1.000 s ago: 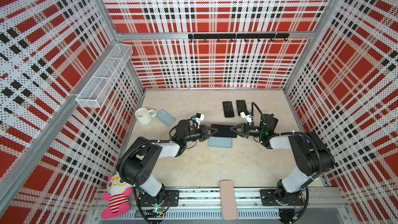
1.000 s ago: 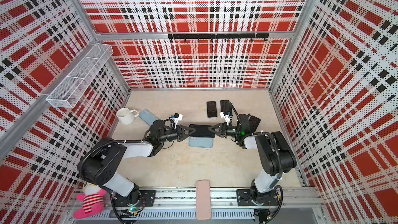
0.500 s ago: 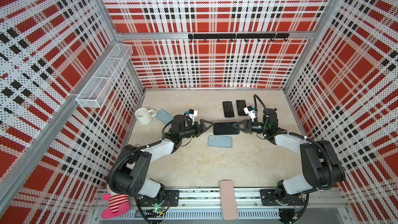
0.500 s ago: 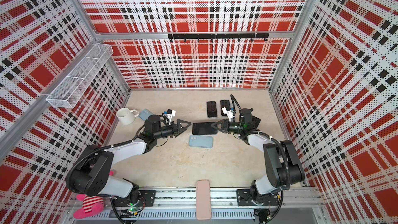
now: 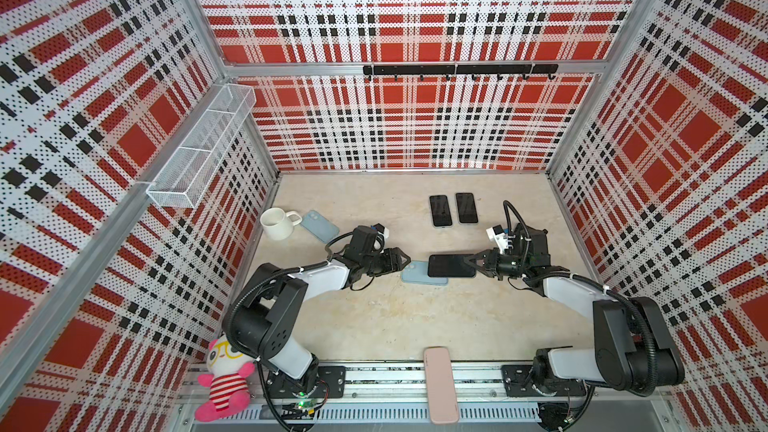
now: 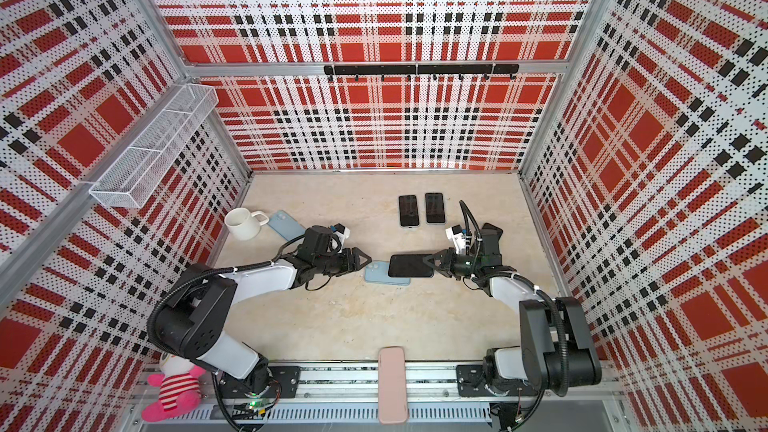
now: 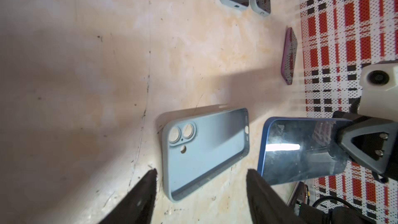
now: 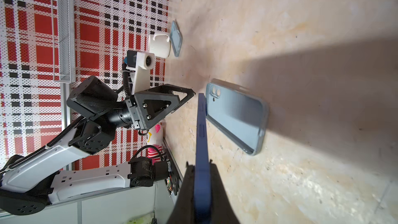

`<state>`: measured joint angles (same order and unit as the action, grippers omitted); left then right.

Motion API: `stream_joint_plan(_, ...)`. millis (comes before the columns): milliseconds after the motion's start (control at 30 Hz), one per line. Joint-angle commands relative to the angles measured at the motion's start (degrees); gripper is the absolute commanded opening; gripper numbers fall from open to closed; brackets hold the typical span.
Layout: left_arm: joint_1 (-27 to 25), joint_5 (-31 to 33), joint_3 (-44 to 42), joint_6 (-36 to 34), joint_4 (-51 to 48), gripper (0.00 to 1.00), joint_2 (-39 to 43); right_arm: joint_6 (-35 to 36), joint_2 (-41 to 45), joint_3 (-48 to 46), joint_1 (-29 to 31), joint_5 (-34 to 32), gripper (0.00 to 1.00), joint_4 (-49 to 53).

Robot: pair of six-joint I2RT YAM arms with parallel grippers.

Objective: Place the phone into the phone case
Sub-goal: 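Lower the black phone into the light blue case with both grippers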

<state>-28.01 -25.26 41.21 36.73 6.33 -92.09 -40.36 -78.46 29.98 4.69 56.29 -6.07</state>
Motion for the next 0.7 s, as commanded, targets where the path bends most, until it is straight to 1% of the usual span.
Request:
stream_joint_plan(0,-1.14,2.76,2.33,-1.66,-1.45,0.63,-1.62,0.81,-1.41,0.69,-0.36,0.01,0.0,-1.42)
stream_joint_plan(167,-2.7,3.97,3.43,-2.63,-3.44,0.57,-4.16,5.08,-3.25,2.85,-0.25,-2.93,0.0,4.63)
stream_joint_plan(400,-4.06,3.9,4.94,-2.62,-4.24,0.52,-7.01,7.13,-6.39,4.4,-0.32,-4.32,0.0,6.08)
stream_joint_plan(533,-4.23,4.16,5.36,-3.49,-5.71,0.49,-7.87,10.54,-8.29,6.58,-0.28,-4.96,0.0,9.57)
stream_joint_plan(667,-4.36,3.99,5.3,-3.45,-5.89,0.48,-8.28,11.17,-9.9,6.94,-0.21,-4.89,0.0,10.35)
